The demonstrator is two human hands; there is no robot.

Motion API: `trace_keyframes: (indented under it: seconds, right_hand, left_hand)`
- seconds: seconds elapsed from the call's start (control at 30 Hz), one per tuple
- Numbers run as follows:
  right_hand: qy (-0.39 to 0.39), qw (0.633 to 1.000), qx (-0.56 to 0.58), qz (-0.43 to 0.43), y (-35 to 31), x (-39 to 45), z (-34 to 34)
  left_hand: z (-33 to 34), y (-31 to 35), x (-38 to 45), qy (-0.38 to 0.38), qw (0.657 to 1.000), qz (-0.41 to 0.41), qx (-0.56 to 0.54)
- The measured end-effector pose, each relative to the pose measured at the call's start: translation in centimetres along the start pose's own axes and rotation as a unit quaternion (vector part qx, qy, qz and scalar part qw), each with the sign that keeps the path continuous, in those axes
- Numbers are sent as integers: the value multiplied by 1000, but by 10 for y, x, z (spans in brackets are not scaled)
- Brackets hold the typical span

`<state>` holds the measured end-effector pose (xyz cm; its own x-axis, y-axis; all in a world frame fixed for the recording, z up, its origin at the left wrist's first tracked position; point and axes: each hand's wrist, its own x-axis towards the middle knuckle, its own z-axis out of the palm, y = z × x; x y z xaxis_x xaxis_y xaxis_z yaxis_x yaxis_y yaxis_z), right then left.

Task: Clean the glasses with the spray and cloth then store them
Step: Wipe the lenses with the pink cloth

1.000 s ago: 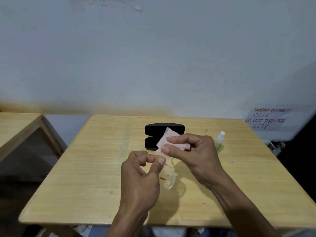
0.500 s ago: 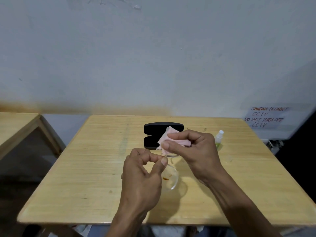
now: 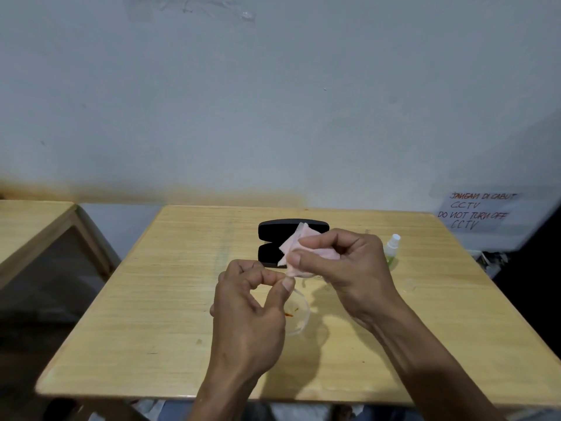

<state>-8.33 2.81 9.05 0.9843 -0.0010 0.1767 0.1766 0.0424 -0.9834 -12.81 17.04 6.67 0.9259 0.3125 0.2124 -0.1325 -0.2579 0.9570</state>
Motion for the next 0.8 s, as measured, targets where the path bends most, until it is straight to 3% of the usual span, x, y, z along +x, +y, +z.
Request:
trace_keyframes:
  seconds: [0.13,0.27,0.63,0.8]
  right_hand:
    - [-26,999,-32,-10,-3,-1,-3]
    - [11,999,-26,-23,-3,7,-2]
    - [0,1000,14,-25,6,-5,-5]
    - [20,999,30,-16,12,-8,-1]
  left_hand:
    - [-1,-2,0,-8,1000,7,10]
    - [1,-3,0,-6,1000,7,9]
    - [-1,-3,6,41,993,-54,-92]
    - [2,-1,4,27,999,-14,-33]
